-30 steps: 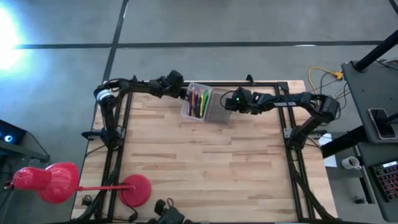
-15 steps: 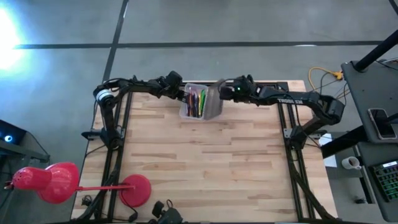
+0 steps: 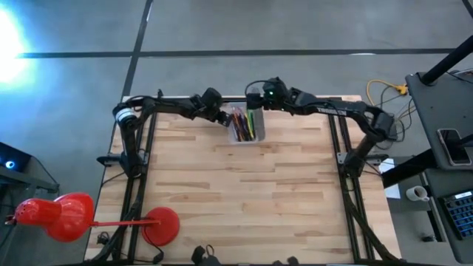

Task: Pick & place school supplies into a supply box
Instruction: Close the transparent supply box

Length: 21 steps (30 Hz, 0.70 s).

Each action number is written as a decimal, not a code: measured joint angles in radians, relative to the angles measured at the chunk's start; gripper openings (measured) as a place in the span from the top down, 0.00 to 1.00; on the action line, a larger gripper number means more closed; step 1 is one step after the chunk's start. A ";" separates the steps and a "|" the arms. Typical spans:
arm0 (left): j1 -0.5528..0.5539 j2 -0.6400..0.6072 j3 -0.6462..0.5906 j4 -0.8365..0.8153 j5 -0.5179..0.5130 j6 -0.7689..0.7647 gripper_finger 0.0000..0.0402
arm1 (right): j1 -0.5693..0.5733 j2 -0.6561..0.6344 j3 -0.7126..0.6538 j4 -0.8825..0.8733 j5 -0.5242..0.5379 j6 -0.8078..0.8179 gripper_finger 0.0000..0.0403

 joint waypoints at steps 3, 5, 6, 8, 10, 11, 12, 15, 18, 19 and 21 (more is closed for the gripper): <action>-0.022 0.000 0.000 0.000 0.002 0.000 0.79 | 0.006 0.060 0.041 -0.004 -0.070 0.005 0.68; -0.032 0.000 0.000 0.000 0.003 0.000 0.79 | 0.015 0.099 0.071 -0.016 -0.114 0.005 0.68; -0.036 0.000 0.000 0.000 0.002 0.000 0.79 | 0.021 0.115 0.082 -0.027 -0.132 0.008 0.68; -0.042 0.000 0.000 0.000 0.000 0.000 0.79 | 0.039 0.145 0.113 -0.009 -0.144 0.010 0.68; -0.045 0.000 0.000 -0.001 -0.005 -0.001 0.79 | 0.057 0.163 0.136 -0.009 -0.147 0.010 0.68; -0.046 0.000 0.000 -0.001 -0.005 -0.001 0.79 | 0.065 0.169 0.144 -0.005 -0.147 0.010 0.68; -0.048 0.000 0.000 -0.002 -0.005 -0.001 0.79 | 0.075 0.174 0.148 -0.001 -0.146 0.009 0.68; -0.048 0.000 0.000 -0.004 -0.006 -0.001 0.79 | 0.088 0.175 0.170 0.009 -0.141 -0.004 0.69; -0.048 -0.004 0.000 -0.008 -0.006 -0.001 0.79 | 0.089 0.155 0.181 0.001 -0.136 -0.040 0.69; -0.049 -0.007 0.000 -0.007 -0.006 -0.001 0.79 | 0.088 0.144 0.179 -0.017 -0.132 -0.050 0.68; -0.049 -0.021 0.000 -0.006 -0.002 -0.001 0.79 | 0.084 0.116 0.170 -0.098 -0.112 -0.058 0.69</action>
